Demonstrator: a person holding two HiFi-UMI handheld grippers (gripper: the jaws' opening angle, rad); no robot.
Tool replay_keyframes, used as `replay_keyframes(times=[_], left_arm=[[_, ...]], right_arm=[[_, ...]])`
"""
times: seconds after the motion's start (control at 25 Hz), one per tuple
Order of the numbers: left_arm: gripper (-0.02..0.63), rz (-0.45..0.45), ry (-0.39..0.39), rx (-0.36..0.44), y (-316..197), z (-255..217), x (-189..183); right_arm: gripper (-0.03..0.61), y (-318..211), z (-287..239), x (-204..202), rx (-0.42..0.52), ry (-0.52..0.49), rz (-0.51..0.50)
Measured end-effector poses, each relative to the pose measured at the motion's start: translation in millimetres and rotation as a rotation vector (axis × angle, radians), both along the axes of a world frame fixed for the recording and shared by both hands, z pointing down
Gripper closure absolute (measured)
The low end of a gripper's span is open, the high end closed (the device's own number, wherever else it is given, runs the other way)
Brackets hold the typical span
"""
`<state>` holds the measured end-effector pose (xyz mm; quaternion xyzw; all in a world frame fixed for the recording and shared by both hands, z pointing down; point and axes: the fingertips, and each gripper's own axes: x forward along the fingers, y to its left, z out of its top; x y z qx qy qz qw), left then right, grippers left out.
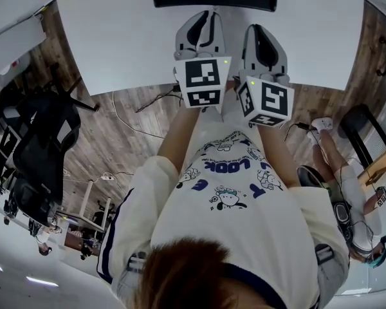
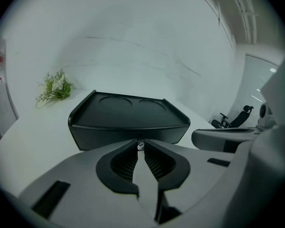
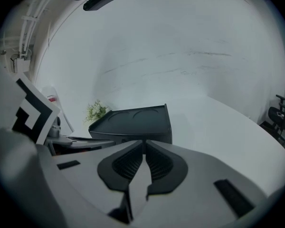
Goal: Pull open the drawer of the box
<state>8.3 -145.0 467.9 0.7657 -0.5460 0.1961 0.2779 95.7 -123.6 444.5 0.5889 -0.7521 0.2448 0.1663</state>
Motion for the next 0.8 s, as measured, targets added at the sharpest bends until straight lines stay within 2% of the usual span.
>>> replay_keyframes(times=[0.4, 0.8], left_arm=[[0.515, 0.017, 0.031, -0.057, -4.8, 18.3, 3.3], [0.514, 0.020, 0.041, -0.082, -9.1, 24.3, 10.2]], right_arm=[[0.538, -3.9, 11.2, 1.8, -0.024, 0.008, 0.016], [0.538, -4.7, 15.4, 3.4, -0.040, 0.007, 0.019]])
